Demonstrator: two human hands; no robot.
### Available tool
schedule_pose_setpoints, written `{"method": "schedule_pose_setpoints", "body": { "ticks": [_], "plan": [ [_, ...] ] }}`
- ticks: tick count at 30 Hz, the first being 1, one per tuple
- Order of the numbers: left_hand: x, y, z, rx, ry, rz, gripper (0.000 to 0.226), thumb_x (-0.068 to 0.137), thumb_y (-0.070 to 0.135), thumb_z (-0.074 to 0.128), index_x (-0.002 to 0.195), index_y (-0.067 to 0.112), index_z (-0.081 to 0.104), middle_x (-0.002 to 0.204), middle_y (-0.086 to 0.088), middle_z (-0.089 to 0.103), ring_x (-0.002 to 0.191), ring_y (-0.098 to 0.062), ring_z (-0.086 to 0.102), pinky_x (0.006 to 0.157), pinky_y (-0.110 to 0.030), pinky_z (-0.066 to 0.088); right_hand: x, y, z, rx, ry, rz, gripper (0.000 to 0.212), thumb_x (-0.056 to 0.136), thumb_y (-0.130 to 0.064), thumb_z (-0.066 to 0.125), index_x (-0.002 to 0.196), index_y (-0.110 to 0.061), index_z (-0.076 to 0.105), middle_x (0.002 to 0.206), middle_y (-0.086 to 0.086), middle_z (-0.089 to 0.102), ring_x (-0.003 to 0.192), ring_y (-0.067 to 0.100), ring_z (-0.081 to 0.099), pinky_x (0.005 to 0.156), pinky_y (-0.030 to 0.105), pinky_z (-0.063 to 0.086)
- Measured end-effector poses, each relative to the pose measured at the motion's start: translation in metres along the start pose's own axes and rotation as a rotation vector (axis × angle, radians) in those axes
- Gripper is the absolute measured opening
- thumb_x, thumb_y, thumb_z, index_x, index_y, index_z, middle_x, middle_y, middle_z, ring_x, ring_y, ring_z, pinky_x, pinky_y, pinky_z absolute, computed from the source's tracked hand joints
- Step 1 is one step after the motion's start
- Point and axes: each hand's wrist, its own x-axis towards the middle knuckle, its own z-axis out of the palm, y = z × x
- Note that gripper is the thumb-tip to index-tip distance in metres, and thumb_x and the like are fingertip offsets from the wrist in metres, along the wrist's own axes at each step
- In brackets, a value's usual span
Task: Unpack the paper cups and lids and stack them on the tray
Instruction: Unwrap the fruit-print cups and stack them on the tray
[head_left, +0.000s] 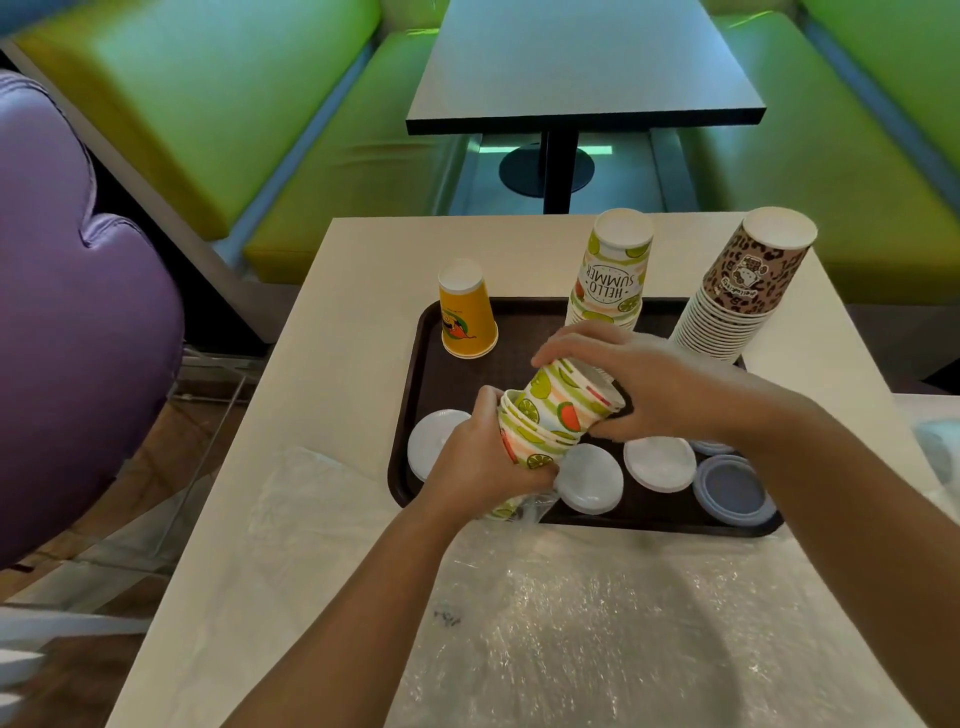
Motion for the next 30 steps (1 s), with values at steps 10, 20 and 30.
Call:
{"method": "schedule_pose_setpoints", "body": {
  "ticks": [10,20,30],
  "plan": [
    [0.003,0.010,-0.002,-0.091,0.007,-0.001,0.062,0.067,0.024,0.084,0.112,0.020,0.042,0.099,0.008,0.061,0.090,-0.009,0.062,0.074,-0.021,0.053,0.011,0.001,-0.012,-0.685,0.247,-0.153,0.085,0.049,-0.003,0.084,0.125,-0.014,0.049,0.122,0.011,0.048,0.099,0.029,0.055,0.077,0.040,0.052],
    [0.005,0.014,-0.006,-0.123,0.020,-0.031,0.062,0.069,0.025,0.083,0.112,0.027,0.037,0.095,0.020,0.051,0.087,-0.001,0.057,0.061,-0.006,0.048,0.033,0.006,-0.036,-0.090,0.891,0.152,0.068,0.074,-0.037,0.070,0.128,-0.004,0.045,0.123,0.010,0.055,0.113,0.016,0.046,0.092,0.023,0.039],
    [0.011,0.012,-0.006,-0.151,0.025,-0.053,0.062,0.069,0.026,0.082,0.114,0.025,0.039,0.101,0.014,0.055,0.092,-0.005,0.058,0.067,-0.011,0.049,0.047,0.038,-0.011,0.363,0.889,0.516,0.065,0.080,-0.031,0.074,0.130,-0.007,0.040,0.128,0.004,0.058,0.113,0.016,0.057,0.087,0.020,0.045]
  ]
}}
